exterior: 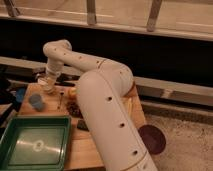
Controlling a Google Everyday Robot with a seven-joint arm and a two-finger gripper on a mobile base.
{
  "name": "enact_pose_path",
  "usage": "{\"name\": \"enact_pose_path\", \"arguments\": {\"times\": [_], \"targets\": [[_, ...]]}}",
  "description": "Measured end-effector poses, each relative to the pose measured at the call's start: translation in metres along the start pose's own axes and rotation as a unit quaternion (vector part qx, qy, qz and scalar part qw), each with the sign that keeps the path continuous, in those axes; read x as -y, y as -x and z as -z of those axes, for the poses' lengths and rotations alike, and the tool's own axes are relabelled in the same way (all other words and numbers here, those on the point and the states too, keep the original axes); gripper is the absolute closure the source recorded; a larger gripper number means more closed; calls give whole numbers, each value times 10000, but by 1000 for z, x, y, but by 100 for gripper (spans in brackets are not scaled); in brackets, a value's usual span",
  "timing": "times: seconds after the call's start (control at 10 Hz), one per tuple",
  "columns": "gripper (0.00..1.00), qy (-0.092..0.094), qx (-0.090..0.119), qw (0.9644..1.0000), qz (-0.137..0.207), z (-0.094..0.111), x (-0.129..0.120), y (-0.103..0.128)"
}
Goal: Place brush in paper cup
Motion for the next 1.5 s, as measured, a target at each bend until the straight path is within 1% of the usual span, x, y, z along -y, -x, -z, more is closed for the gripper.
{"name": "enact_pose_path", "arguments": {"times": [0.1,0.2,0.4,0.7,1.0,1.2,1.3,1.4,1.5], "targets": [[100,-80,3,10000,2,-1,4,2],[100,-118,11,9999,-24,-1,7,1],[100,-147,19,9998,-133,-5,14,-7],[100,-134,38,9996,-252,-12,19,-15],[100,-238,46,9992,-303,-13,30,-21],[100,-532,55,9980,-333,-14,32,-16],[100,-733,79,9966,-367,-15,32,-14],[100,-876,117,9953,-402,-15,33,-12],[100,-944,139,9945,-427,-18,33,-10]]}}
